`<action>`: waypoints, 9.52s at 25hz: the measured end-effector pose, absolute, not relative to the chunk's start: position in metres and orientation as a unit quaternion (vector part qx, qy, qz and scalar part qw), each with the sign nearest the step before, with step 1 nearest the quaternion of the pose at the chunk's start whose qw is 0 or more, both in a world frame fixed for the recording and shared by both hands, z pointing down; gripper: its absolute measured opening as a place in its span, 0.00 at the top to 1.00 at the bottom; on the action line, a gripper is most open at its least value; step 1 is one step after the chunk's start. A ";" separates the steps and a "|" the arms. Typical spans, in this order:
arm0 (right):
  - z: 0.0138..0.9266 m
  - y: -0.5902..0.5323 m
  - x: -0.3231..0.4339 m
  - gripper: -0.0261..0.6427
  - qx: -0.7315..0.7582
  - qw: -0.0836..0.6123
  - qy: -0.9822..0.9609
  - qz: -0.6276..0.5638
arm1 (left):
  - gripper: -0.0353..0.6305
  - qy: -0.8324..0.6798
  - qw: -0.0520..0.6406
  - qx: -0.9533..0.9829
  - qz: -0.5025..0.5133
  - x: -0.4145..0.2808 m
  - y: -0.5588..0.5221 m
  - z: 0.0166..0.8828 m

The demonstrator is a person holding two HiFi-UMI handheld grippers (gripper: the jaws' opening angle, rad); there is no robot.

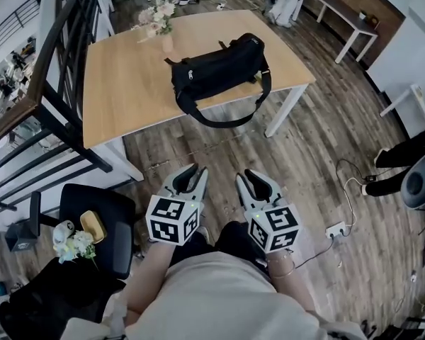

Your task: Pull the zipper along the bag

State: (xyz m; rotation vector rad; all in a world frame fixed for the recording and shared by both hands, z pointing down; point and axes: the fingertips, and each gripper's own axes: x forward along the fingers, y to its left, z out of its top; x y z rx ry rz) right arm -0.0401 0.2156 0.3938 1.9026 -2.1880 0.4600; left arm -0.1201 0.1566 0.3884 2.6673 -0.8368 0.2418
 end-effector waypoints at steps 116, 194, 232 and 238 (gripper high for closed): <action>0.463 -0.176 -0.034 0.84 0.432 0.285 -0.854 0.047 | 0.86 -0.319 0.379 0.867 0.058 -0.062 -0.187 0.469; 0.458 -0.208 0.084 0.94 0.454 0.224 -0.850 0.148 | 0.89 -0.503 0.298 0.810 0.047 -0.083 -0.207 0.456; 0.433 -0.224 0.130 0.94 0.443 0.196 -0.866 0.122 | 0.68 -0.503 0.112 0.843 0.158 -0.011 -0.221 0.404; 0.426 -0.226 0.130 0.95 0.442 0.188 -0.869 0.117 | 0.68 -0.432 0.057 0.878 0.196 0.043 -0.229 0.397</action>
